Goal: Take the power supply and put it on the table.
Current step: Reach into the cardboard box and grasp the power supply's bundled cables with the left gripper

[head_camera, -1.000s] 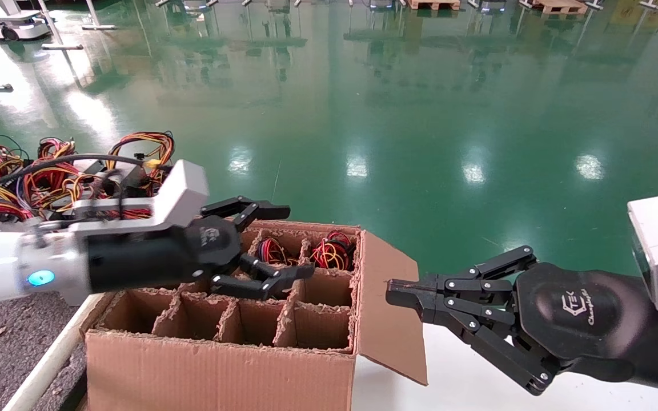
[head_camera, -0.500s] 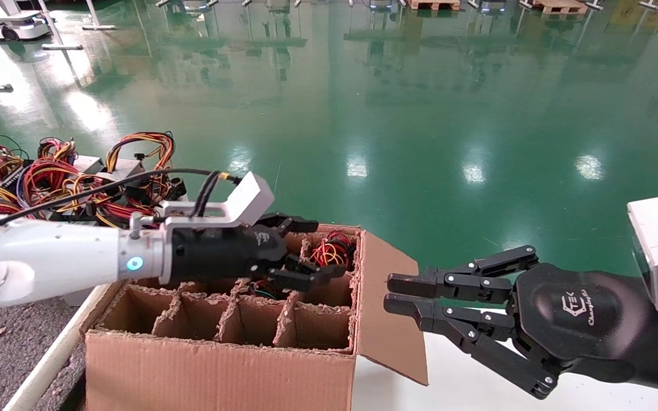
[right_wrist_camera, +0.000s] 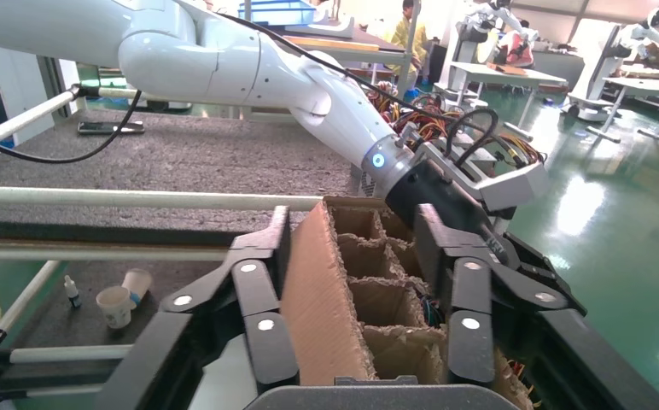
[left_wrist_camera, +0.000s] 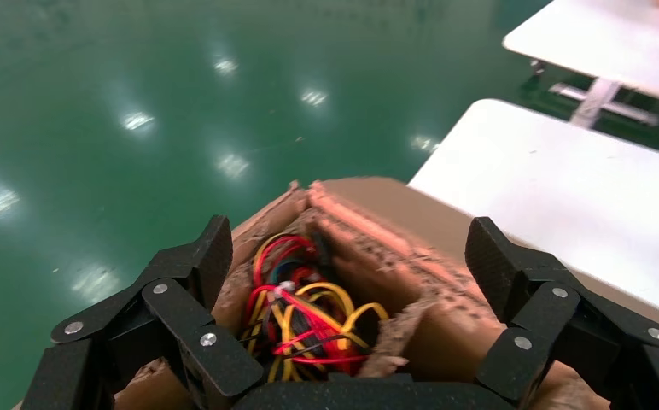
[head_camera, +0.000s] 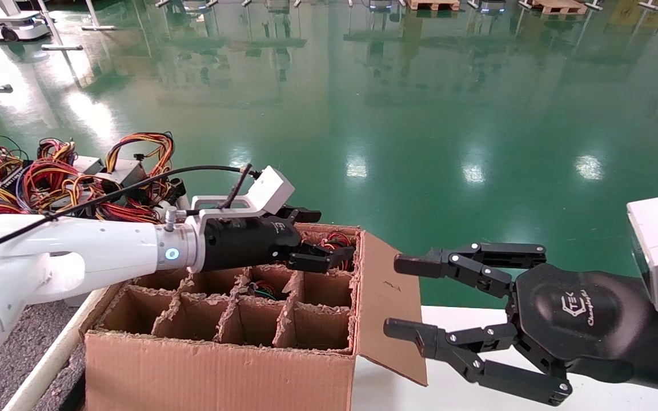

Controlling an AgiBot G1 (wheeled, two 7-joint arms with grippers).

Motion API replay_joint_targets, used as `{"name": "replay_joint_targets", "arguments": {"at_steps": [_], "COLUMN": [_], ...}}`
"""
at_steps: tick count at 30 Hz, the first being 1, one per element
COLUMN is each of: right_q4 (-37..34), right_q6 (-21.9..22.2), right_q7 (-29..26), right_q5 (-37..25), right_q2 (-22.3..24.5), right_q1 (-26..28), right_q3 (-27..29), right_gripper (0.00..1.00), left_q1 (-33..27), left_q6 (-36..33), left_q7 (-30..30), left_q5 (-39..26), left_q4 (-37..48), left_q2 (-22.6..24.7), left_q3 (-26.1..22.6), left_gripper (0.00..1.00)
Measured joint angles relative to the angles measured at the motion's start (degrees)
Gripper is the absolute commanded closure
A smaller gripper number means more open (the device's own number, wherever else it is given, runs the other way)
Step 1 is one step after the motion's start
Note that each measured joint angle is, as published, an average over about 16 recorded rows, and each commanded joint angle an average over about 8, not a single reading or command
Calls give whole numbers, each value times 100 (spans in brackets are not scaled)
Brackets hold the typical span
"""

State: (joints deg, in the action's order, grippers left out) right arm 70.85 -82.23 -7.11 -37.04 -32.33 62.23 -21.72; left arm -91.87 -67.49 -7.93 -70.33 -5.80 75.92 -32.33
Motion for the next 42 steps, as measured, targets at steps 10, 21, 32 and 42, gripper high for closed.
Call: {"name": "replay_joint_targets", "arguments": {"at_steps": [10,21,32,42], "right_q4": [0,0,0,0], "right_q6": [0,0,0,0], "right_q7": [0,0,0,0], "right_q5": [0,0,0,0], "right_q2": [0,0,0,0], "right_q1": [0,0,0,0], "right_q3": [0,0,0,0], "right_gripper": [0,0,0,0], "left_q1": [99,233,340,395], "left_q6": [496,811,868,778], "left_q7": [-237,-280,-172,-111], "left_q5": [-48,3,102,122], "left_q4": [57,-107,-259,-329], "left_q2": [140,158,163,147], "left_q3": [-71,-140,-233,-383], "left_gripper": [97,100,100,100]}}
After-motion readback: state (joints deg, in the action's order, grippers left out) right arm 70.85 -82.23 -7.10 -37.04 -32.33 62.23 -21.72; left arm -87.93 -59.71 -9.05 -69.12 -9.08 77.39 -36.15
